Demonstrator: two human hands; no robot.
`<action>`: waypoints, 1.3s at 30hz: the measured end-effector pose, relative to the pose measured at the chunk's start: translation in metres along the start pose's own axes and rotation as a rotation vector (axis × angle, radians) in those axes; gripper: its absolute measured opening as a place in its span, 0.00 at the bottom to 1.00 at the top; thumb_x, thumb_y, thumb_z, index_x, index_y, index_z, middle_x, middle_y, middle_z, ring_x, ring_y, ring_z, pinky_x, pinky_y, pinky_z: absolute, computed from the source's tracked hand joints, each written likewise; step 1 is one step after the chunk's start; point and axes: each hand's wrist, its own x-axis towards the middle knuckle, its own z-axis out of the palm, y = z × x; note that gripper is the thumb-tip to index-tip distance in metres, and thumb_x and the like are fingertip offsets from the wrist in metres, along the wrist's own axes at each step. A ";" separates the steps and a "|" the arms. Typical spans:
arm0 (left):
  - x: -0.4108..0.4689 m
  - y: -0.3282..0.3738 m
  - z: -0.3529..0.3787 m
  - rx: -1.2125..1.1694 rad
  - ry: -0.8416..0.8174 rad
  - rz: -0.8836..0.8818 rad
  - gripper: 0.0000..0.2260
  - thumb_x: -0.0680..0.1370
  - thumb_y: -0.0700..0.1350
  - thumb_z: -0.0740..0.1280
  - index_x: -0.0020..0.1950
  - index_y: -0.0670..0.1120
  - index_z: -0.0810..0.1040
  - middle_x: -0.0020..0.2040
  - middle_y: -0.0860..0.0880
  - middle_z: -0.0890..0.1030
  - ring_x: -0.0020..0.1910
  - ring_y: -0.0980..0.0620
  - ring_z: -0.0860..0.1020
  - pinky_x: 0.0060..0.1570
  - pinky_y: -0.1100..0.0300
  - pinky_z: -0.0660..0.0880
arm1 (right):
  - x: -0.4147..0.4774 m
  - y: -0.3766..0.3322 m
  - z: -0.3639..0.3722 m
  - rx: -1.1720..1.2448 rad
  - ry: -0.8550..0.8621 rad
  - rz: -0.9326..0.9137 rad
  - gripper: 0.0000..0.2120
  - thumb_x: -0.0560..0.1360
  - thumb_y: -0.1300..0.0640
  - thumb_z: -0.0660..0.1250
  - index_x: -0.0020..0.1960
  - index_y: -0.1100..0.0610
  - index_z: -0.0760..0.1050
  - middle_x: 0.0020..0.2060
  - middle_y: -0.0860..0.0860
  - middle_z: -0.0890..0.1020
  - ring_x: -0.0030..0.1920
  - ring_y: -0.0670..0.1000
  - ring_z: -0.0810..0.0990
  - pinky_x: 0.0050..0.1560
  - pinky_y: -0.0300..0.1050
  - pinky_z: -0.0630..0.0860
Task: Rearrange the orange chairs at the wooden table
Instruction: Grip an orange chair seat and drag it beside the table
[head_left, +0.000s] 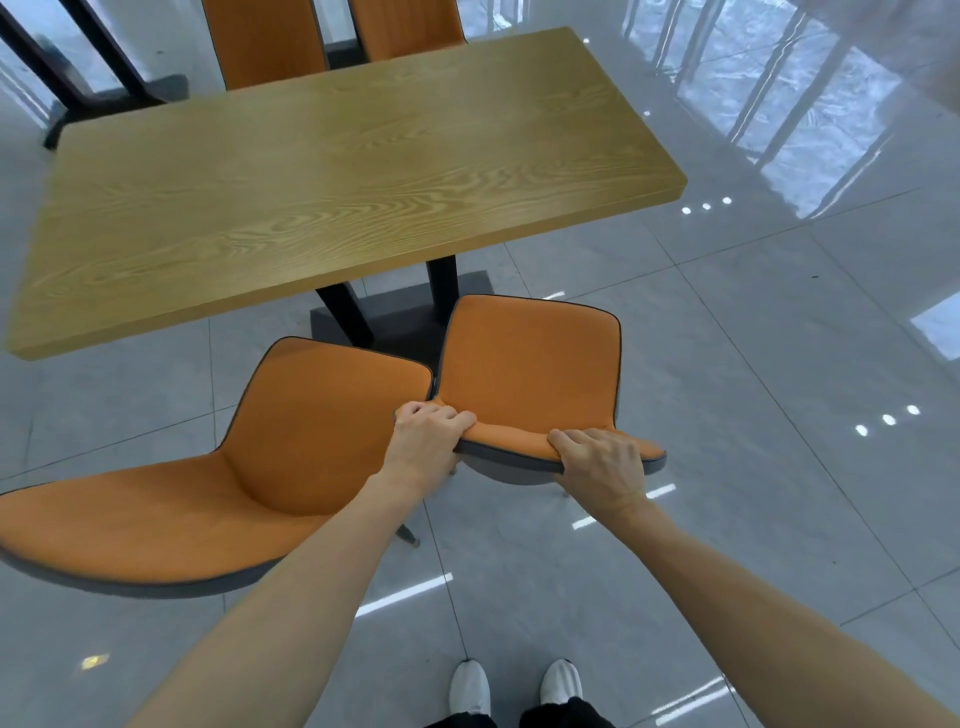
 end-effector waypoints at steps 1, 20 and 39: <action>0.003 -0.001 0.000 -0.003 0.006 0.014 0.18 0.61 0.40 0.79 0.48 0.48 0.80 0.41 0.48 0.84 0.42 0.45 0.82 0.46 0.49 0.75 | 0.003 0.003 0.001 0.004 0.005 -0.005 0.14 0.53 0.62 0.78 0.31 0.54 0.75 0.22 0.48 0.76 0.22 0.52 0.73 0.25 0.37 0.61; 0.003 0.025 -0.014 0.046 -0.188 -0.095 0.15 0.74 0.51 0.68 0.60 0.51 0.73 0.56 0.49 0.79 0.56 0.46 0.74 0.59 0.46 0.67 | -0.004 -0.002 -0.022 0.031 -0.243 0.071 0.12 0.72 0.53 0.68 0.54 0.54 0.74 0.44 0.51 0.81 0.42 0.54 0.78 0.41 0.47 0.73; 0.071 0.182 -0.058 -0.031 -0.019 0.168 0.14 0.80 0.50 0.58 0.62 0.47 0.73 0.52 0.47 0.80 0.49 0.48 0.76 0.48 0.52 0.76 | -0.023 0.120 -0.104 -0.025 -0.151 0.252 0.14 0.78 0.52 0.58 0.60 0.56 0.73 0.54 0.54 0.80 0.54 0.55 0.76 0.55 0.49 0.70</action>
